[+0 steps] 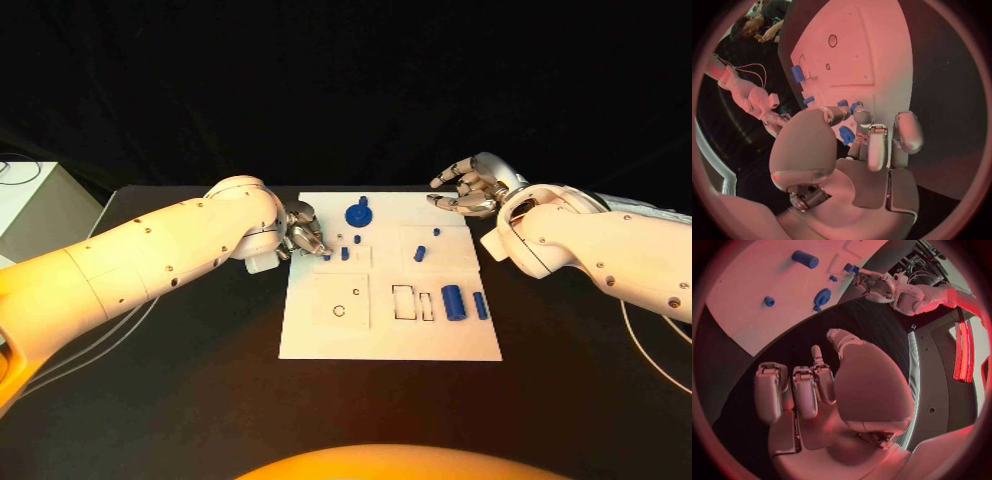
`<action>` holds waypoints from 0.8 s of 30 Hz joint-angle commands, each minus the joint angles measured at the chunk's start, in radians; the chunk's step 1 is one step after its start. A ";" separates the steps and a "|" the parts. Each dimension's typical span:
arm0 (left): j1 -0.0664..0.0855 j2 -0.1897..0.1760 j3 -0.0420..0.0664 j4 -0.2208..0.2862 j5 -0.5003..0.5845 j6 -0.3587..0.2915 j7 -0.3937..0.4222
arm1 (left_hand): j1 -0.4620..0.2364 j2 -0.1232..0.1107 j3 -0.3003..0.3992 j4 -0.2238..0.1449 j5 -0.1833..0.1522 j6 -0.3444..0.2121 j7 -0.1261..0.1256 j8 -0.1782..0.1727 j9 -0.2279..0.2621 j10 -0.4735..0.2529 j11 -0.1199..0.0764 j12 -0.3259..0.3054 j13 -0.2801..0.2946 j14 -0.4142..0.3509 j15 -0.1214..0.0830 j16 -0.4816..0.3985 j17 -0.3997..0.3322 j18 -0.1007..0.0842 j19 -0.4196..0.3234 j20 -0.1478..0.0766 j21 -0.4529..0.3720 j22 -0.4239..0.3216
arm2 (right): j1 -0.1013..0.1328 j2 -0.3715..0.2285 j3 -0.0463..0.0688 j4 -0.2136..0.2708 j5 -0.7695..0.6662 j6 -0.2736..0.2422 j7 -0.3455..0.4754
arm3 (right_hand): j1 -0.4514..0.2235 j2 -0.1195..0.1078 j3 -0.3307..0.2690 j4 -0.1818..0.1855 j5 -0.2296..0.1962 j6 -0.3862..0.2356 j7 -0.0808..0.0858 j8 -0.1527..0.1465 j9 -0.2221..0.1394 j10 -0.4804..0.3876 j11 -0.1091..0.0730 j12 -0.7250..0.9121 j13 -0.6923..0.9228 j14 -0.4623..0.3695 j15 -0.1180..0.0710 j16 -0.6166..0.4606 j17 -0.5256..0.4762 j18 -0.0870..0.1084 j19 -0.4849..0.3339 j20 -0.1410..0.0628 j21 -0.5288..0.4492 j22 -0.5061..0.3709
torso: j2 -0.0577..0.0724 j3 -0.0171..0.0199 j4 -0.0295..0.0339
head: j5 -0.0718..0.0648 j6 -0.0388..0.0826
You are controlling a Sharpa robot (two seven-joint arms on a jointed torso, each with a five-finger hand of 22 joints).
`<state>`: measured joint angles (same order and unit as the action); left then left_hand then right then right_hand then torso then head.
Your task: Assemble the parts on the task board
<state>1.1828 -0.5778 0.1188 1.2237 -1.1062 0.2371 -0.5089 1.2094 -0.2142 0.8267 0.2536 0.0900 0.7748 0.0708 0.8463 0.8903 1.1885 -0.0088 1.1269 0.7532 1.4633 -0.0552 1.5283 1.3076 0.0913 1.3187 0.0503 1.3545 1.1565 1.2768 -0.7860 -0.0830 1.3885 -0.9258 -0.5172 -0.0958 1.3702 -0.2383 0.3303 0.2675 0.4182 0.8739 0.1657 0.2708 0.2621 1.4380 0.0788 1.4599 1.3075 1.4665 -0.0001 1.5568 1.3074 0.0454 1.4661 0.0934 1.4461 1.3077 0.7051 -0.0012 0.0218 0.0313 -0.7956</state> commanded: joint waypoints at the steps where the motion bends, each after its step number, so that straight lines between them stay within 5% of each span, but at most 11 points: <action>1: -0.002 0.004 -0.002 -0.002 -0.010 0.023 0.000 | 0.002 0.012 0.146 -0.142 0.003 -0.001 -0.006 0.005 -0.002 0.007 0.001 0.006 0.001 0.081 -0.007 0.005 0.192 -0.001 0.006 0.001 0.003 0.001 | 0.000 0.000 0.000 0.001 -0.002 0.007 0.004 | -0.010 0.002 0.004 -0.001 0.006 -0.008 -0.001 0.004 0.001 -0.004 0.001 0.000 0.133 0.092 0.002 -0.006 0.211 -0.008 0.048 0.007 -0.004 0.123 | 0.000 -0.0002 -0.0002 | -0.001 -0.001; 24: -0.002 0.001 -0.002 -0.010 -0.021 0.025 0.001 | -0.001 0.010 0.155 -0.151 0.010 0.003 -0.006 0.006 -0.002 0.010 0.000 0.007 0.001 0.082 -0.007 0.008 0.195 -0.002 0.008 0.000 0.005 0.005 | -0.001 0.002 0.000 -0.001 -0.003 0.006 0.004 | -0.011 0.000 0.007 -0.001 0.008 -0.008 -0.001 0.005 0.002 -0.005 0.001 -0.001 0.131 0.092 0.002 -0.006 0.210 -0.008 0.048 0.007 -0.005 0.123 | 0.000 0.0006 0.0004 | 0.000 -0.002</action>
<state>1.1814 -0.5772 0.1178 1.2143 -1.1191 0.2463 -0.5083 1.2111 -0.2125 0.8267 0.2536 0.0966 0.7762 0.0728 0.8484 0.8878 1.1884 -0.0087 1.1303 0.7547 1.4633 -0.0552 1.5324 1.3075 0.0913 1.3186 0.0503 1.3544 1.1599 1.2768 -0.7846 -0.0830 1.3871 -0.9256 -0.5173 -0.0961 1.3702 -0.2383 0.3303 0.2675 0.4223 0.8739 0.1657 0.2708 0.2630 1.4381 0.0788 1.4599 1.3074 1.4665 -0.0001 1.5568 1.3074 0.0454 1.4661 0.0934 1.4461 1.3073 0.7046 -0.0005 0.0222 0.0312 -0.7987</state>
